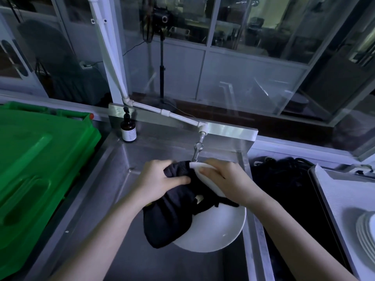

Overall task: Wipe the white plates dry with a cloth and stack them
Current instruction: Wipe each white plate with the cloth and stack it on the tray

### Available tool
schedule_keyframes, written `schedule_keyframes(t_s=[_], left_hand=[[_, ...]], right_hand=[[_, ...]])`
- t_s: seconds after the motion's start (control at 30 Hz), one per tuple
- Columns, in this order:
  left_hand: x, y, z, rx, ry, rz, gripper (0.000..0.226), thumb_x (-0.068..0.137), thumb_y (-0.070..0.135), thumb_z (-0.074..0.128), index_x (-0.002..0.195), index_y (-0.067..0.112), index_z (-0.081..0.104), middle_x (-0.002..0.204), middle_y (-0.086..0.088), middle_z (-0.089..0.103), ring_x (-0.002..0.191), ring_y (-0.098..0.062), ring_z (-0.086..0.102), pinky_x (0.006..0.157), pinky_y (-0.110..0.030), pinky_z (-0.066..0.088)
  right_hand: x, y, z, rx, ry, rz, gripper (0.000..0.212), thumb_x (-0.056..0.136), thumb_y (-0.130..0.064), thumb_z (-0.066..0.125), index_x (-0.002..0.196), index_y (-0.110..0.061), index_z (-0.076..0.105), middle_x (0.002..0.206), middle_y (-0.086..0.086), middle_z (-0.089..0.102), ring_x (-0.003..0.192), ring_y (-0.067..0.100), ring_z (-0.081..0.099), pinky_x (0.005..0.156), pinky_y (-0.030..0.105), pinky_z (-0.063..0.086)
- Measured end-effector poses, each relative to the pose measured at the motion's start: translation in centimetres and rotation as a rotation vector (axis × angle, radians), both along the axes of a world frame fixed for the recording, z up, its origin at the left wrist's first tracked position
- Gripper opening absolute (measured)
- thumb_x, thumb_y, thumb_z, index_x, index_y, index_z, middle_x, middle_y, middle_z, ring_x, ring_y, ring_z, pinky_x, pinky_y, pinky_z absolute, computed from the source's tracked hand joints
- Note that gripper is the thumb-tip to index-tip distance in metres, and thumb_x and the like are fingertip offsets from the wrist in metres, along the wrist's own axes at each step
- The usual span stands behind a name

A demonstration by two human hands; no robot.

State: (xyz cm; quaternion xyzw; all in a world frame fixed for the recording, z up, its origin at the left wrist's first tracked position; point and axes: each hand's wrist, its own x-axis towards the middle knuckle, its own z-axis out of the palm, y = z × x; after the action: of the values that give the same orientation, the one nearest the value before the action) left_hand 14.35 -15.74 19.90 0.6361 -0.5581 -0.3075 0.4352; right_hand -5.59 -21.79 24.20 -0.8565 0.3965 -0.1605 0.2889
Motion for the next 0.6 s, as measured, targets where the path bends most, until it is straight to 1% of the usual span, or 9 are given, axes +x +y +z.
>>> schedule_keyframes(t_s=[0.1, 0.17, 0.23, 0.33, 0.4, 0.47, 0.53, 0.57, 0.6], left_hand=[[-0.3, 0.3, -0.6, -0.010, 0.072, 0.137, 0.020, 0.072, 0.019, 0.086, 0.078, 0.006, 0.072, 0.074, -0.012, 0.071, 0.067, -0.011, 0.060, 0.064, -0.031, 0.045], [-0.6, 0.7, -1.1, -0.046, 0.167, 0.243, 0.011, 0.076, 0.018, 0.083, 0.077, 0.021, 0.072, 0.074, 0.003, 0.074, 0.068, -0.001, 0.064, 0.064, -0.021, 0.047], [-0.9, 1.3, -1.7, -0.049, 0.275, 0.314, 0.012, 0.079, 0.018, 0.080, 0.078, 0.025, 0.071, 0.075, 0.013, 0.074, 0.071, 0.005, 0.066, 0.065, -0.014, 0.047], [-0.5, 2.1, -2.7, 0.062, 0.399, 0.317, 0.010, 0.082, 0.015, 0.078, 0.082, 0.023, 0.072, 0.079, 0.013, 0.075, 0.076, 0.000, 0.070, 0.069, -0.023, 0.049], [0.5, 2.0, -2.8, 0.118, 0.309, 0.240, 0.013, 0.080, 0.014, 0.080, 0.083, 0.024, 0.071, 0.080, 0.014, 0.075, 0.077, 0.001, 0.070, 0.071, -0.025, 0.049], [1.5, 1.5, -1.8, 0.142, 0.171, 0.119, 0.021, 0.072, 0.015, 0.086, 0.086, 0.022, 0.072, 0.083, 0.009, 0.076, 0.081, -0.006, 0.071, 0.073, -0.032, 0.053], [1.7, 0.6, -0.4, 0.158, -0.037, -0.004, 0.035, 0.062, 0.025, 0.092, 0.086, 0.010, 0.071, 0.083, -0.003, 0.075, 0.083, -0.021, 0.070, 0.076, -0.042, 0.053], [1.6, 0.0, 0.2, 0.156, -0.156, -0.061, 0.042, 0.058, 0.032, 0.093, 0.083, 0.007, 0.069, 0.080, -0.007, 0.073, 0.080, -0.025, 0.068, 0.075, -0.042, 0.051], [1.5, -0.5, 0.6, 0.144, -0.248, -0.107, 0.044, 0.057, 0.037, 0.092, 0.080, 0.009, 0.068, 0.076, -0.006, 0.070, 0.073, -0.022, 0.064, 0.072, -0.039, 0.050]], right_hand=[[0.0, -0.3, 0.0, -0.060, -0.072, 0.007, 0.030, 0.099, -0.024, 0.059, 0.080, -0.002, 0.057, 0.067, 0.008, 0.054, 0.067, 0.025, 0.049, 0.064, 0.028, 0.037], [-0.6, -0.5, -0.1, -0.067, -0.145, -0.036, 0.025, 0.100, -0.023, 0.058, 0.078, -0.009, 0.060, 0.065, 0.001, 0.054, 0.063, 0.017, 0.048, 0.064, 0.027, 0.038], [-1.4, -0.4, -0.7, -0.044, -0.217, -0.117, 0.025, 0.100, -0.022, 0.058, 0.075, -0.017, 0.060, 0.062, -0.007, 0.051, 0.059, 0.004, 0.044, 0.058, 0.017, 0.035], [-2.4, 0.0, -2.2, 0.081, -0.346, -0.292, 0.031, 0.100, -0.023, 0.057, 0.071, -0.013, 0.056, 0.055, -0.015, 0.045, 0.054, 0.001, 0.039, 0.053, 0.015, 0.029], [-2.8, 0.2, -2.7, 0.120, -0.400, -0.365, 0.032, 0.100, -0.024, 0.056, 0.075, -0.006, 0.057, 0.057, -0.014, 0.044, 0.056, 0.001, 0.038, 0.053, 0.018, 0.030], [-2.6, 0.4, -2.5, 0.118, -0.372, -0.332, 0.033, 0.100, -0.025, 0.056, 0.075, -0.005, 0.055, 0.057, -0.013, 0.043, 0.057, 0.001, 0.037, 0.053, 0.019, 0.030], [-1.8, 0.6, -1.6, 0.076, -0.258, -0.200, 0.030, 0.100, -0.024, 0.057, 0.070, -0.017, 0.055, 0.057, -0.015, 0.048, 0.056, 0.001, 0.041, 0.054, 0.016, 0.032], [-1.2, 0.8, -1.3, 0.034, -0.181, -0.123, 0.031, 0.099, -0.024, 0.058, 0.069, -0.019, 0.053, 0.057, -0.013, 0.049, 0.057, 0.002, 0.041, 0.055, 0.017, 0.032], [-0.6, 0.9, -1.1, -0.009, -0.116, -0.061, 0.032, 0.099, -0.025, 0.059, 0.069, -0.016, 0.051, 0.059, -0.008, 0.047, 0.058, 0.004, 0.039, 0.056, 0.021, 0.033]])
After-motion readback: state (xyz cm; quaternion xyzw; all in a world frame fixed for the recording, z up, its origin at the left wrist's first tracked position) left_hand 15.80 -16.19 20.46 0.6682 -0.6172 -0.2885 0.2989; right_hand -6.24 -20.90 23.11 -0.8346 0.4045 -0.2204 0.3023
